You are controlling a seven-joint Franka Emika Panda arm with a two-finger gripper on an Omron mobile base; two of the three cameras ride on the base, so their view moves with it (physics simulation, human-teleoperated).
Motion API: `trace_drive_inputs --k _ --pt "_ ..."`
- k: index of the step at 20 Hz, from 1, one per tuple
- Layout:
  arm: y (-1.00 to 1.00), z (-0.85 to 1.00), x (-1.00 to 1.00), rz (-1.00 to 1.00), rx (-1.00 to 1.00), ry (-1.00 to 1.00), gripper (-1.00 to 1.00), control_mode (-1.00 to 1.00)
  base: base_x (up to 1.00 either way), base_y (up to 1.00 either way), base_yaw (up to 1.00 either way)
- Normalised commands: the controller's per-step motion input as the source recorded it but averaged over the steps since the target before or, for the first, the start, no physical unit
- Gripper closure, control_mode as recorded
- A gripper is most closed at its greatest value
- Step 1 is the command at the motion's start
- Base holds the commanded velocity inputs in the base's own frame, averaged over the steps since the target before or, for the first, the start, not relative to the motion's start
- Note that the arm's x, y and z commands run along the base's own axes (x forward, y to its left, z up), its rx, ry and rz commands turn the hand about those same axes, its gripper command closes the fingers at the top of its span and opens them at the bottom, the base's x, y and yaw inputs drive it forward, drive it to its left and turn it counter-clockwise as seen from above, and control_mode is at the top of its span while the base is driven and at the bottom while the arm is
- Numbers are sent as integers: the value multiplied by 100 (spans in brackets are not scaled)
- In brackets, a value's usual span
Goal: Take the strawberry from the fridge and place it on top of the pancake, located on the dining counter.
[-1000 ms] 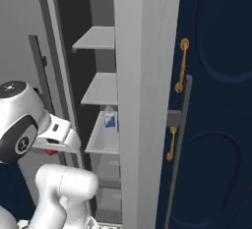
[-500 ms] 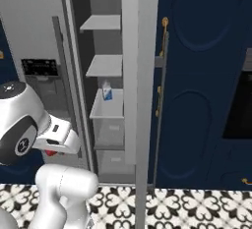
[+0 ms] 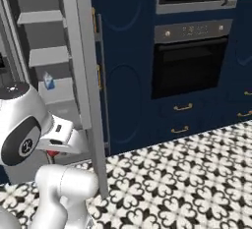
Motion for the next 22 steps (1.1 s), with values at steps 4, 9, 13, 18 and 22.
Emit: trace_drive_inputs --k 4,9,13,18,22 --pt "0 0 0 0 0 0 100 100 0 -41 -83" --pt "0 0 0 0 0 0 100 100 0 -56 -82" --pt "0 0 0 0 0 0 100 100 8 -80 -76" --pt "0 0 0 0 0 0 100 100 32 -86 -67" --pt "0 0 0 0 0 0 100 100 85 -64 -49"
